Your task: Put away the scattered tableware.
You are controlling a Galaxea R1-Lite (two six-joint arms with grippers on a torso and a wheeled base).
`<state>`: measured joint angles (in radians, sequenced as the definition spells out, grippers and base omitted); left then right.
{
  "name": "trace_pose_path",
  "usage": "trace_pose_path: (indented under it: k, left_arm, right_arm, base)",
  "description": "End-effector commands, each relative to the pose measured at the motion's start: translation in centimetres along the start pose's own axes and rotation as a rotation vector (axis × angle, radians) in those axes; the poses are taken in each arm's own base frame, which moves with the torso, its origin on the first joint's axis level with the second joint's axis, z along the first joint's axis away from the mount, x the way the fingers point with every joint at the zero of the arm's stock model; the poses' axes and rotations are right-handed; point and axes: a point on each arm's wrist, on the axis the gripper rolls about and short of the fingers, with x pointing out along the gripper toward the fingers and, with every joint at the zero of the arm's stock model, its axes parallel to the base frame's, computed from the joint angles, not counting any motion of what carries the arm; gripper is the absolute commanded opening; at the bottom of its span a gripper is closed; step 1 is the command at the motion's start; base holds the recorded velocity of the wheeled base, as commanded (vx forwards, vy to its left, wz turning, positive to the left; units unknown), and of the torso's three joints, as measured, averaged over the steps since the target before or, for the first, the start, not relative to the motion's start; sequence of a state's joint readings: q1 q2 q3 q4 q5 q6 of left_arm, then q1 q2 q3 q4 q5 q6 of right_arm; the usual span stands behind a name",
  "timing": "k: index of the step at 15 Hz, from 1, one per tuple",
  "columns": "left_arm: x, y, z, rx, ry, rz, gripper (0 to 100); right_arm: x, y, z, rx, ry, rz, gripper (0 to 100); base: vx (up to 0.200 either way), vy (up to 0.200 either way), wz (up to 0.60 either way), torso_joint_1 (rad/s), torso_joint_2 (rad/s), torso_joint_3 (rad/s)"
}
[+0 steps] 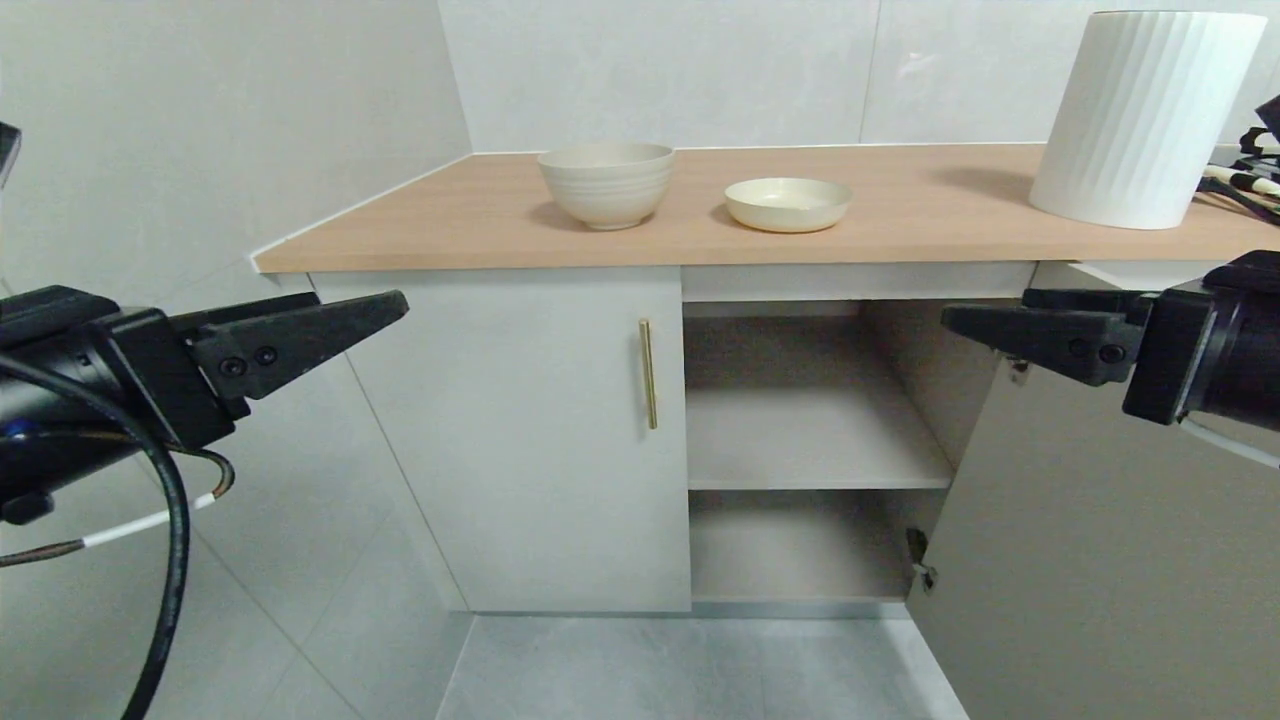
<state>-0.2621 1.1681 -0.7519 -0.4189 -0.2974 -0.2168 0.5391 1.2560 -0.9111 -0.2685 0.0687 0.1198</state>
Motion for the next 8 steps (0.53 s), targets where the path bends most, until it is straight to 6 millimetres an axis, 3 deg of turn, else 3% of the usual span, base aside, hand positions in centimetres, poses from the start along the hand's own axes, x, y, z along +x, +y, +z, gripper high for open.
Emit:
trace_pose_path:
  k: [1,6,8]
  left_arm:
    - [0.1,0.01,0.07,-0.001,0.001,0.0,100]
    - [0.22,0.05,0.2,-0.051,-0.002,-0.001,100]
    - [0.19,0.01,0.22,-0.055,-0.003,-0.001,100]
  right_arm:
    - [-0.27,0.05,0.14,-0.001,-0.007,0.002,100]
    - [-0.76,0.16,0.11,0.001,0.02,0.01,100]
    - [-0.82,0.14,-0.06,0.003,0.022,0.009,100]
  base:
    - [0.2,0.0,0.0,-0.007,-0.01,0.007]
    - [0.2,0.0,0.0,0.006,0.0,0.001]
    - [0.0,0.0,0.0,0.0,0.0,0.0]
